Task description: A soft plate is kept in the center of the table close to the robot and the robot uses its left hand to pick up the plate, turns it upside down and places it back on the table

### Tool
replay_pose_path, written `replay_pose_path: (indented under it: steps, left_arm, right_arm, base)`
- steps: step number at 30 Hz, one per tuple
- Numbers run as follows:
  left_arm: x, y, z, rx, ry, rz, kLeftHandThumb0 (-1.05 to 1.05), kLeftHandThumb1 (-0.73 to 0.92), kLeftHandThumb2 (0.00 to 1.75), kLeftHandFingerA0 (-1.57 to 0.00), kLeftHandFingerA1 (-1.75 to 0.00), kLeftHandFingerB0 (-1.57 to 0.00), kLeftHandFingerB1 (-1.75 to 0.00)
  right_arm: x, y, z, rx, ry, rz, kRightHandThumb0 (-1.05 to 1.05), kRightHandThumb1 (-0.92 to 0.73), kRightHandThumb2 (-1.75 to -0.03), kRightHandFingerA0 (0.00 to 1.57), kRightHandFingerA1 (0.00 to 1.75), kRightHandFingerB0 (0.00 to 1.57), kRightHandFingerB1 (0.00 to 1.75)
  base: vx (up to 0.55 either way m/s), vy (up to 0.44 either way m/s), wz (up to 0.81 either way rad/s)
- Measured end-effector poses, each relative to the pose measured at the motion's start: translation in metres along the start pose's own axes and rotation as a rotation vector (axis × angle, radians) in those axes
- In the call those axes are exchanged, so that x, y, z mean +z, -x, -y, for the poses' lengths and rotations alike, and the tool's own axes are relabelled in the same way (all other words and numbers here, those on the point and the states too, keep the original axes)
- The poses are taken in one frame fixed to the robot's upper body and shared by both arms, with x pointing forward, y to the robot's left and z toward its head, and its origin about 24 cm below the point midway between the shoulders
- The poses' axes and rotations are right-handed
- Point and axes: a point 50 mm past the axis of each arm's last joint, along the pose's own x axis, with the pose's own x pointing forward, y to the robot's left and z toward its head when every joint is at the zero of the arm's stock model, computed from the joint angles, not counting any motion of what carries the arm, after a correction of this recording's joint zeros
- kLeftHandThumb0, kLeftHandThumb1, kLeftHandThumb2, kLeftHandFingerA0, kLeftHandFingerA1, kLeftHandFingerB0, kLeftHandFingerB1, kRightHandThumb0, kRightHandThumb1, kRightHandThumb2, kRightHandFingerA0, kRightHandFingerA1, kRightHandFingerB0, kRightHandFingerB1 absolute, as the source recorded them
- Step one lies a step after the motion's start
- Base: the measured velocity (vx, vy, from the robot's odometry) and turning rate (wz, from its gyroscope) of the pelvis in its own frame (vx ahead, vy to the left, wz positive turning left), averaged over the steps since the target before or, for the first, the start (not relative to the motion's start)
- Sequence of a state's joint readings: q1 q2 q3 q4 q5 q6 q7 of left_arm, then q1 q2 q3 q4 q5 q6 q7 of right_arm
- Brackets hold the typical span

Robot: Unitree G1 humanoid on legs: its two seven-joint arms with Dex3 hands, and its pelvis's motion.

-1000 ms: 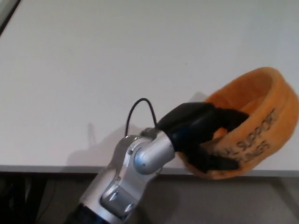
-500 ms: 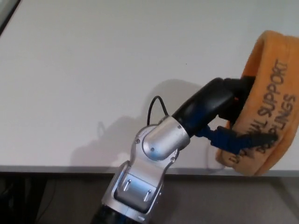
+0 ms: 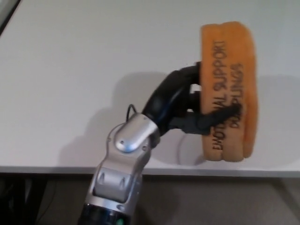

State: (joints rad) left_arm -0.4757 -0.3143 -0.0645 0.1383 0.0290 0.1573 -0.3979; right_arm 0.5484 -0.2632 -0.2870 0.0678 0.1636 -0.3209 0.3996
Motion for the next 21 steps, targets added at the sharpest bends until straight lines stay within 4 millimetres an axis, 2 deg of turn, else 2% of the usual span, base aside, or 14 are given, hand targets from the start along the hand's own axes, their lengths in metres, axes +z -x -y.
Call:
replay_pose_path:
  steps: [2,4,7,8,12,13,17,20,21]
  left_arm:
    - [-0.004,0.003,-0.009,0.038,0.048,-0.007,-0.25,0.58,0.72,-0.99,-1.75,-0.6,-1.75]
    - [-0.009,0.007,-0.016,0.073,0.089,-0.013,-0.22,0.57,0.71,-0.99,-1.75,-0.6,-1.75]
    - [-0.017,0.014,-0.029,0.142,0.168,-0.021,-0.21,0.56,0.71,-0.99,-1.75,-0.6,-1.75]
    - [-0.019,0.016,-0.032,0.157,0.185,-0.023,-0.21,0.57,0.7,-0.95,-1.75,-0.55,-1.75]
    - [-0.032,0.03,-0.05,0.262,0.287,-0.032,-0.21,0.57,0.72,-0.95,-1.75,-0.52,-1.75]
    - [-0.034,0.033,-0.055,0.29,0.311,-0.03,-0.2,0.58,0.69,-0.94,-1.75,-0.51,-1.75]
    - [-0.041,0.045,-0.068,0.373,0.384,-0.019,-0.17,0.65,0.64,-0.95,-1.75,-0.43,-1.74]
    - [-0.045,0.054,-0.078,0.439,0.442,-0.003,-0.19,0.66,0.64,-0.96,-1.75,-0.46,-1.75]
    - [-0.047,0.057,-0.08,0.457,0.456,0.001,-0.2,0.65,0.6,-0.97,-1.75,-0.44,-1.66]
  right_arm:
    - [0.0,0.0,0.0,0.0,0.0,0.001,-0.7,-0.62,-0.91,0.57,0.54,0.24,0.44]
    - [0.0,0.0,0.0,0.0,0.0,0.002,-0.62,-0.56,-0.9,0.59,0.57,0.25,0.46]
    - [0.001,-0.001,0.0,0.0,0.0,0.003,-0.64,-0.57,-0.9,0.6,0.57,0.27,0.46]
    - [0.001,-0.001,0.0,0.0,0.0,0.004,-0.72,-0.61,-0.91,0.58,0.54,0.25,0.44]
    - [0.001,-0.001,0.0,0.0,0.0,0.004,-0.68,-0.57,-0.91,0.56,0.55,0.24,0.45]
    - [0.001,-0.001,0.0,0.0,0.0,0.004,-0.63,-0.68,-0.62,0.63,0.41,0.31,0.31]
    - [0.001,-0.001,0.0,0.0,0.0,0.004,-0.64,-0.67,-0.62,0.63,0.42,0.3,0.31]
    - [0.001,-0.001,0.0,0.0,0.0,0.004,-0.65,-0.67,-0.62,0.63,0.42,0.31,0.31]
    - [0.001,-0.001,0.0,0.0,0.0,0.004,-0.66,-0.67,-0.62,0.63,0.42,0.3,0.31]
  base:
    - [0.0,0.0,0.0]
    - [0.0,0.0,0.0]
    - [0.0,0.0,0.0]
    - [0.0,0.0,0.0]
    - [0.0,0.0,0.0]
    - [0.0,0.0,0.0]
    - [0.0,0.0,0.0]
    - [0.0,0.0,0.0]
    - [0.0,0.0,0.0]
